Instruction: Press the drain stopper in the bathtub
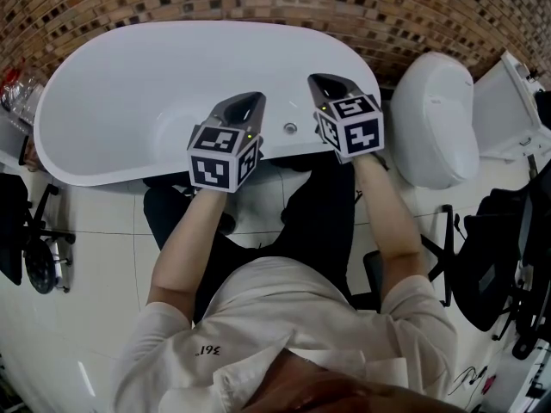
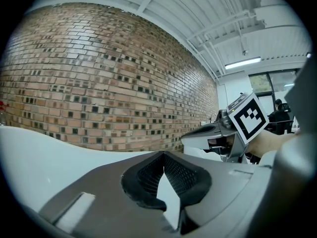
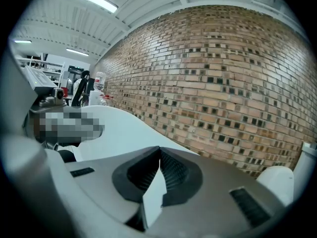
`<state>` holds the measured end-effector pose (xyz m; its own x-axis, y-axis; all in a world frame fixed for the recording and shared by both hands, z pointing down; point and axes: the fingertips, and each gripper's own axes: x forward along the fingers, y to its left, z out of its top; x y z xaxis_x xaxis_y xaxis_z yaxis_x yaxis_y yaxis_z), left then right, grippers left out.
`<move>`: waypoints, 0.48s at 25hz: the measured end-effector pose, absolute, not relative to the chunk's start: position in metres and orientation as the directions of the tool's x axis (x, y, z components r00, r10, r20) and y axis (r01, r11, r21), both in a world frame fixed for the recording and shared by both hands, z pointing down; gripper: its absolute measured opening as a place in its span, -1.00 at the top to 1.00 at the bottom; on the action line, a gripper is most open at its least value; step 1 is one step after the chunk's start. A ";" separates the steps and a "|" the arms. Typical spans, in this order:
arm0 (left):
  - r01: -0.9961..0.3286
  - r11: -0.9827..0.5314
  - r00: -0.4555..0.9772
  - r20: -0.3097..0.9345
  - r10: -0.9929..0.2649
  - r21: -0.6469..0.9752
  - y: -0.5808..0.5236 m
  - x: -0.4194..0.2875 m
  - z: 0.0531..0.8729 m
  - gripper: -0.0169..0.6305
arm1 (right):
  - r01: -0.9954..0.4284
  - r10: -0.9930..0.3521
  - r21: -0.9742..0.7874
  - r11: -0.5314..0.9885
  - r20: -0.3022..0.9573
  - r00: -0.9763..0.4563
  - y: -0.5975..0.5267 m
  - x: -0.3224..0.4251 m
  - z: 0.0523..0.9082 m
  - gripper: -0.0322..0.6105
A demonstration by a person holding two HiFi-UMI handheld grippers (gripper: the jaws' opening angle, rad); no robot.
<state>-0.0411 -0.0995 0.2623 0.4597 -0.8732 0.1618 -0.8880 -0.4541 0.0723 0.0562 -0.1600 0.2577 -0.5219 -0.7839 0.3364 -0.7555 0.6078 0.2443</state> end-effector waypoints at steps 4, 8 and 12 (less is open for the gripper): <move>-0.893 -0.443 0.451 0.150 -0.880 0.081 -0.099 -0.046 0.260 0.92 | -0.755 -0.782 0.239 0.610 0.336 -0.526 -0.157 0.053 0.258 0.86; -0.897 -0.433 0.441 0.138 -0.887 0.086 -0.097 -0.052 0.258 0.92 | -0.762 -0.788 0.232 0.604 0.319 -0.527 -0.153 0.055 0.254 0.86; -0.898 -0.430 0.439 0.118 -0.891 0.098 -0.093 -0.056 0.252 0.92 | -0.772 -0.796 0.224 0.594 0.299 -0.525 -0.149 0.056 0.251 0.86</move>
<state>-0.0558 -0.0931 0.2519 0.4392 -0.8906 0.1180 -0.8976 -0.4297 0.0982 0.0561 -0.1494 0.2507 -0.5255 -0.7964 0.2994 -0.7725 0.5941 0.2244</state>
